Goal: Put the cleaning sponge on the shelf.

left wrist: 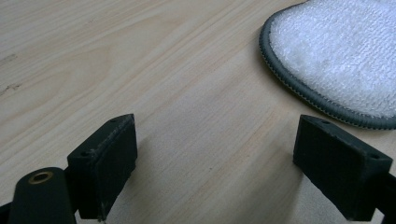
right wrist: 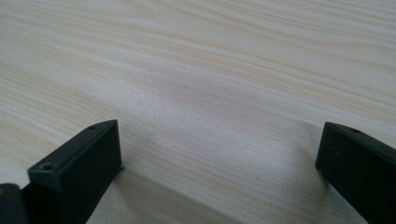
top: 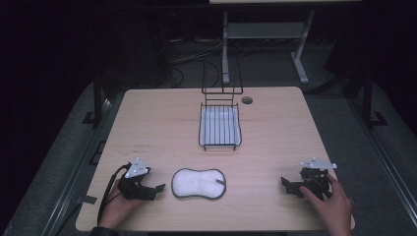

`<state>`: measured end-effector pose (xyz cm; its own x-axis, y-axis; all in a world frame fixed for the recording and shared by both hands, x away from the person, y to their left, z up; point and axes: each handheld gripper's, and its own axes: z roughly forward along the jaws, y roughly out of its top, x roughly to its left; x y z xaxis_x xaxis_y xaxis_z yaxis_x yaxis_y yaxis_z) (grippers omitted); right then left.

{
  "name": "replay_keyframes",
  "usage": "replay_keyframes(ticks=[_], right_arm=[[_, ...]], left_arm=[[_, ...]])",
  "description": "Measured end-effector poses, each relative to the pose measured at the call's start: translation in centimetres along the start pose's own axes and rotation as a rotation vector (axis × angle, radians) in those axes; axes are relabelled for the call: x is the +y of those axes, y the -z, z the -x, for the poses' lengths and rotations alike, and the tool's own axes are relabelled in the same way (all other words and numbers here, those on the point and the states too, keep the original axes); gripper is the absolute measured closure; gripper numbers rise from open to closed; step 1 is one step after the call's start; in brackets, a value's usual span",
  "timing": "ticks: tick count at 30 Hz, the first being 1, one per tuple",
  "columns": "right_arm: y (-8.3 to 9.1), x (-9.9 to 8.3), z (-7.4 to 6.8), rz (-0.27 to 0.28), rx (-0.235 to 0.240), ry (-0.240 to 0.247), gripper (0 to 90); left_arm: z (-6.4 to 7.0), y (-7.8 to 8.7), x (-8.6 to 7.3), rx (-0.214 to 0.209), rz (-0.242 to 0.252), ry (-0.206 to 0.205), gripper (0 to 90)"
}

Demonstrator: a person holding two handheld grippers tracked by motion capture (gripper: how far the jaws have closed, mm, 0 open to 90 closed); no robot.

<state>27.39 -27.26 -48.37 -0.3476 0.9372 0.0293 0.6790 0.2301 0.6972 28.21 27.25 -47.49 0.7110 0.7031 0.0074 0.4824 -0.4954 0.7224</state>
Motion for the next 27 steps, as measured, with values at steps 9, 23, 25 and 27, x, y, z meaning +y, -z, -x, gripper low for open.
replay_keyframes(ticks=[9,23,25,27], right_arm=[[0.0,0.0,0.0,0.0,0.0,0.0,0.0],[0.0,0.0,0.0,0.0,0.0,0.0,0.0],[0.0,0.0,0.0,0.0,0.0,0.0,0.0],[0.0,0.0,0.0,0.0,0.0,0.0,0.0]], left_arm=[[0.1,0.2,0.3,0.008,-0.024,0.006,16.0],[0.5,1.4,2.7,-0.06,0.014,0.024,75.2],[0.7,1.5,3.4,-0.077,0.031,0.021,89.5],[0.8,1.5,4.1,-0.097,0.043,0.025,89.8]])
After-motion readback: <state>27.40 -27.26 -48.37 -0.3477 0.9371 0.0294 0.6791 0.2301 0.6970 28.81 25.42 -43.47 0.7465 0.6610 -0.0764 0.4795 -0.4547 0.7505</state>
